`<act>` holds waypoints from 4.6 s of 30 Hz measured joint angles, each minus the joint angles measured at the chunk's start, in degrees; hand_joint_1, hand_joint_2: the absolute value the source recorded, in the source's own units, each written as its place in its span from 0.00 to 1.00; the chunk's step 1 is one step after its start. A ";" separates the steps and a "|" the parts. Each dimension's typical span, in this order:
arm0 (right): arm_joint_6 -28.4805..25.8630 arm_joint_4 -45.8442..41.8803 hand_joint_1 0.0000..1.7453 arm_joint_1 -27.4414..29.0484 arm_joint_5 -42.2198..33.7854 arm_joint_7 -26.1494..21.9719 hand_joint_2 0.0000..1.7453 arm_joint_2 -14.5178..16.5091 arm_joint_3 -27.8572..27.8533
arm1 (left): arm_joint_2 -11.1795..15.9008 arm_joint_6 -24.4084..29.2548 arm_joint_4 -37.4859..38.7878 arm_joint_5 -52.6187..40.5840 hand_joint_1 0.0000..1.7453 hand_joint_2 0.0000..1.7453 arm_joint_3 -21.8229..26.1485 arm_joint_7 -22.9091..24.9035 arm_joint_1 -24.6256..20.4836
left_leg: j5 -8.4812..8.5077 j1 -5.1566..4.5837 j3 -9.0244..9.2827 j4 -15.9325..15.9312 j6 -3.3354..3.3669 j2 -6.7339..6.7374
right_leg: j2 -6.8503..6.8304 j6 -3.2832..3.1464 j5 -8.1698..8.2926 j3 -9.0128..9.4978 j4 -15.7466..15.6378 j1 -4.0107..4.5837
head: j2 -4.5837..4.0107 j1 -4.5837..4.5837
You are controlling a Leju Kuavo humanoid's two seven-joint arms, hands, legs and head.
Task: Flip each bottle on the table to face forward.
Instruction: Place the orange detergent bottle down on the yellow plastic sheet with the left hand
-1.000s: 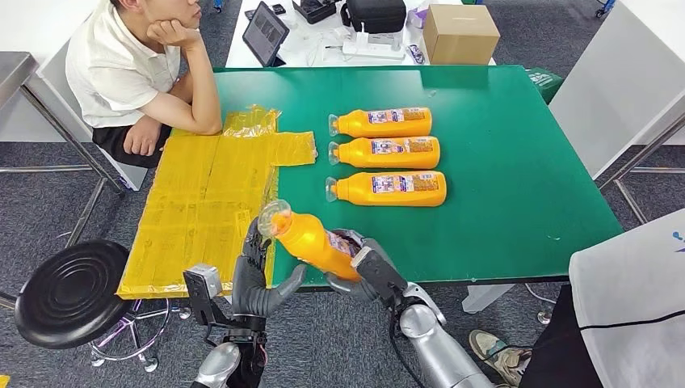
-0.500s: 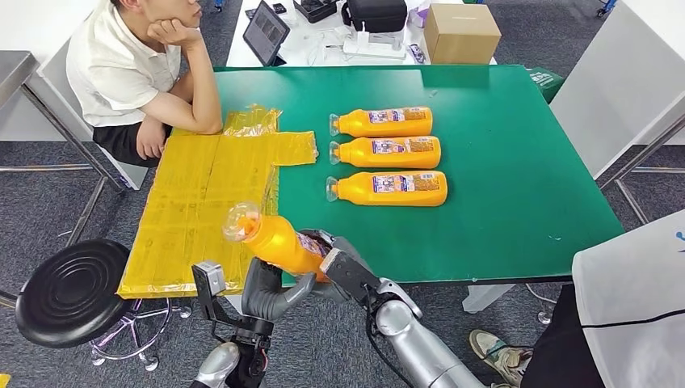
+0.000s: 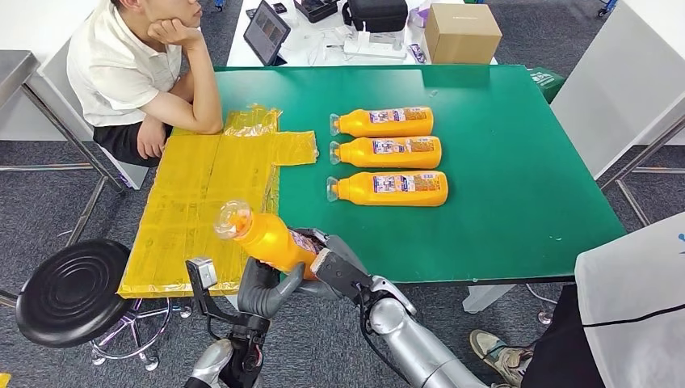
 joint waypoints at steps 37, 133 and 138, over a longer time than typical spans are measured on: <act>-13.54 -2.79 0.00 4.85 7.46 -2.79 0.00 -0.94 3.24 | 0.43 2.55 -4.58 1.81 1.00 1.00 7.39 0.38 1.83 | 0.00 0.00 -0.01 0.00 0.00 0.00 | -0.02 0.00 -0.01 -0.02 0.00 0.00 | 0.00 0.01; -32.27 -6.34 0.00 18.21 12.70 -11.61 0.50 -0.99 -4.26 | 7.72 22.73 5.03 -55.93 0.00 1.00 13.65 1.77 -7.94 | 0.21 -0.03 -0.08 0.00 -0.02 -0.11 | -0.27 -0.01 0.01 -0.02 0.02 -0.03 | 0.00 0.01; -35.73 -10.65 0.00 18.70 13.54 -10.35 1.00 -2.93 -9.47 | 6.08 18.50 -6.95 -35.85 0.00 1.00 14.28 -4.10 -0.44 | 0.19 -0.10 -0.11 0.00 0.00 -0.11 | -0.27 0.00 0.00 -0.05 -0.01 -0.09 | 0.00 0.01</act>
